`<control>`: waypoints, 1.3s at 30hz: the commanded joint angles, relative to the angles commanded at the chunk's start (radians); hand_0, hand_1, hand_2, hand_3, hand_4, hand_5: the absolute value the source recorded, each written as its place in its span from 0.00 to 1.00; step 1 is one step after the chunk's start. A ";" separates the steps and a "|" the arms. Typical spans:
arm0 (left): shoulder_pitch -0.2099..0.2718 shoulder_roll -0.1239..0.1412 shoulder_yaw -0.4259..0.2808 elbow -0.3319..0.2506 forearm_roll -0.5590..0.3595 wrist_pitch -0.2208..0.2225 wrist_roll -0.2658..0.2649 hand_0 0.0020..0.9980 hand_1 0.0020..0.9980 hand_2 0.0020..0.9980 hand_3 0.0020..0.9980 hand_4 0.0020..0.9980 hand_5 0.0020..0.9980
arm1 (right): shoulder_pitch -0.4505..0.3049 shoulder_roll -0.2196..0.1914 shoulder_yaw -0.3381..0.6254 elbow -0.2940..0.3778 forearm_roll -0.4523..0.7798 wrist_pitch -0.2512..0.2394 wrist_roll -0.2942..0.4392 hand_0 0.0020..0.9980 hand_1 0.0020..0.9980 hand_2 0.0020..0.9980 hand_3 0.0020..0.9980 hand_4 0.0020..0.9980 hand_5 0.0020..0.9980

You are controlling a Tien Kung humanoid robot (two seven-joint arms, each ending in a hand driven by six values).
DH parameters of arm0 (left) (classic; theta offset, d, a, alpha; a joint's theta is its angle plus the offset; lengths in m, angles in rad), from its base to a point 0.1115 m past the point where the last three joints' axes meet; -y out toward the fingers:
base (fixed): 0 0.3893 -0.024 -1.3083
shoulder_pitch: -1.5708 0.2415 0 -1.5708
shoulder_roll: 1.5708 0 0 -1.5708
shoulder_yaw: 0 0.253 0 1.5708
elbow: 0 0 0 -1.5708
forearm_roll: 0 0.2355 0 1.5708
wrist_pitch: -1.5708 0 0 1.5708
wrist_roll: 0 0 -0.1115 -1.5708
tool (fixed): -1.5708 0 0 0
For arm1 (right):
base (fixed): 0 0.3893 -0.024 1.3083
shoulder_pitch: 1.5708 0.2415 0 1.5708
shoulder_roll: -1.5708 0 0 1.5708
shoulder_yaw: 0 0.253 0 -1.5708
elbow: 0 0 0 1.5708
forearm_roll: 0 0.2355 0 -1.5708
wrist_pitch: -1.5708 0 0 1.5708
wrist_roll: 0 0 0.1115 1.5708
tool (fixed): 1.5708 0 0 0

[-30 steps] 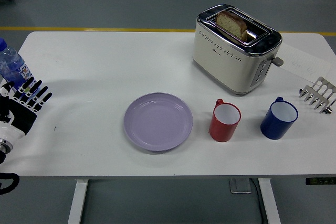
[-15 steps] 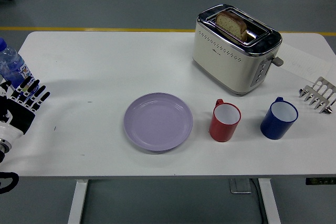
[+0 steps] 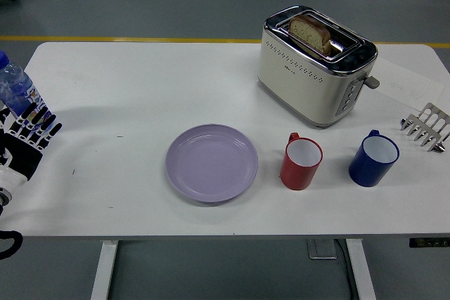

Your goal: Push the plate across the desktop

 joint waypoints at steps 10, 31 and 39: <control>0.001 0.000 -0.006 0.008 0.001 0.003 -0.003 0.70 0.72 0.72 0.71 0.56 1.00 | -0.002 0.001 0.006 0.000 -0.006 0.001 -0.002 0.53 0.50 0.59 0.55 0.25 0.19; 0.009 -0.001 0.004 0.008 0.001 0.001 -0.004 0.70 0.72 0.72 0.71 0.56 1.00 | -0.015 0.000 0.021 0.000 -0.032 0.005 -0.007 0.53 0.50 0.59 0.55 0.25 0.19; 0.012 -0.002 0.003 0.008 0.002 0.002 -0.004 0.70 0.72 0.72 0.71 0.56 1.00 | -0.013 0.001 0.023 0.000 -0.034 0.005 -0.007 0.53 0.50 0.59 0.55 0.25 0.19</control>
